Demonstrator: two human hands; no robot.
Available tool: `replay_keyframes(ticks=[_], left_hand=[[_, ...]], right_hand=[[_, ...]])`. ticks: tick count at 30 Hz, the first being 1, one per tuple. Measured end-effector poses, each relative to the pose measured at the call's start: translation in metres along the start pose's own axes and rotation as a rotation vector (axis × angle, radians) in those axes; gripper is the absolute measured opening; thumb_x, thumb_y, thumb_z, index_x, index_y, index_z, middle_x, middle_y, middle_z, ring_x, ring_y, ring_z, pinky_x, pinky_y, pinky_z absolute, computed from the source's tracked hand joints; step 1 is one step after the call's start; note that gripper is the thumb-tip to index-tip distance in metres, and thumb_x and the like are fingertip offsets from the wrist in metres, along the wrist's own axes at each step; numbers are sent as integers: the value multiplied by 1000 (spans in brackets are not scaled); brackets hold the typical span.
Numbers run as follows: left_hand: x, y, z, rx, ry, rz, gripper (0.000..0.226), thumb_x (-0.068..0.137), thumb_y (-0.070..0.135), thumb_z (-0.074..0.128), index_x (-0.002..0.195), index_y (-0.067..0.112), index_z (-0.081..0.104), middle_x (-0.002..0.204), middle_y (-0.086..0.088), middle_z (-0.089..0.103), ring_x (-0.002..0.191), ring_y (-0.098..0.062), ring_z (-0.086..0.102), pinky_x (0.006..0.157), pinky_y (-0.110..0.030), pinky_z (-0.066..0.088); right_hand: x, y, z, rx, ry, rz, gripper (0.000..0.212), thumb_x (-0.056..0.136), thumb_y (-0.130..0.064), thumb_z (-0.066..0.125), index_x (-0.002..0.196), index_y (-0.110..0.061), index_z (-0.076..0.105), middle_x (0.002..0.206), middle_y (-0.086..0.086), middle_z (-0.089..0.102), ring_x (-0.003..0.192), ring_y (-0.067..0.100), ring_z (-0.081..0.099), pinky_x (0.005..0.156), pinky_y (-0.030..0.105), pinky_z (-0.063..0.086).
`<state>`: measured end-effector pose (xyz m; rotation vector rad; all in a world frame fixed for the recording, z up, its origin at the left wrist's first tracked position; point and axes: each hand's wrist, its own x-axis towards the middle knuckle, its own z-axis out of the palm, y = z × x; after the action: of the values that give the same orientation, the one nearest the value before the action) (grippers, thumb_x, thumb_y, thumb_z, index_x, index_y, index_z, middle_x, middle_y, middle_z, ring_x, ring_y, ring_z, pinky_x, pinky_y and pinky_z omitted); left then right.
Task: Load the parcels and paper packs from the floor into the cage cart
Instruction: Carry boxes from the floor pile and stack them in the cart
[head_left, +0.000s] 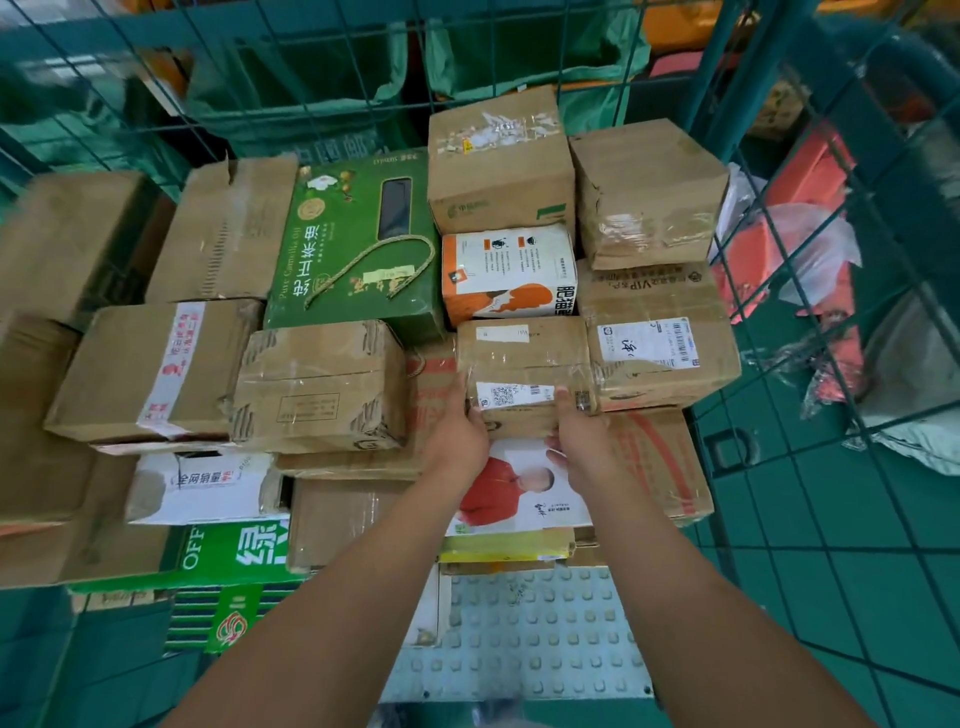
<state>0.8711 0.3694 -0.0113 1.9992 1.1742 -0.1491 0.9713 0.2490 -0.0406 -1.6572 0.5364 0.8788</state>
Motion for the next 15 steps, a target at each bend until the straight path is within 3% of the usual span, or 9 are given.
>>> replay_keyframes(ticks=[2, 4, 7, 9, 11, 13, 15], left_hand=[[-6, 0, -2, -57, -52, -4, 67, 107, 28, 45, 162, 47, 10, 150, -1, 50, 78, -13, 58, 60, -27, 46], [-17, -3, -6, -133, -88, 2, 73, 104, 27, 54, 162, 45, 14, 152, 1, 49, 76, -8, 56, 61, -27, 49], [-41, -15, -11, -365, -110, -45, 74, 102, 16, 57, 160, 48, 22, 133, 7, 58, 81, -11, 68, 78, -39, 62], [-59, -34, -16, -502, -134, -85, 71, 104, 12, 55, 159, 45, 24, 123, 13, 60, 75, 1, 70, 68, -25, 61], [-77, -58, -23, -622, -150, -136, 70, 104, 13, 56, 159, 43, 25, 130, 4, 66, 86, -6, 73, 70, -24, 58], [-99, -87, -33, -732, -117, -223, 69, 102, 10, 58, 158, 39, 29, 113, -5, 72, 84, -17, 69, 75, -30, 53], [-126, -120, -46, -831, -75, -282, 66, 100, 6, 57, 156, 34, 33, 101, -9, 72, 78, -20, 64, 75, -32, 51]], right_hand=[[-4, 7, -1, 96, -23, 26, 85, 95, -54, 65, 156, -13, 23, 109, 5, 62, 92, 19, 67, 81, 35, 59], [-11, 18, 1, 211, -38, 37, 77, 95, -49, 67, 155, -17, 30, 107, 2, 63, 91, 18, 67, 78, 32, 59], [-30, 39, 6, 299, -71, 37, 79, 97, -46, 66, 159, -22, 25, 118, 4, 61, 97, 19, 67, 82, 33, 59], [-49, 56, 12, 287, -94, 44, 74, 100, -42, 64, 159, -26, 22, 118, 5, 60, 101, 23, 66, 88, 37, 55], [-72, 73, 22, 204, -145, 37, 56, 101, -41, 61, 147, -20, 38, 113, 5, 63, 87, 21, 63, 82, 37, 53], [-103, 90, 35, 110, -219, 15, 31, 103, -38, 58, 126, -17, 56, 102, 5, 65, 78, 17, 61, 71, 30, 51], [-137, 112, 53, 58, -295, 16, 20, 104, -37, 56, 116, -21, 63, 97, 3, 65, 78, 16, 60, 67, 27, 48]])
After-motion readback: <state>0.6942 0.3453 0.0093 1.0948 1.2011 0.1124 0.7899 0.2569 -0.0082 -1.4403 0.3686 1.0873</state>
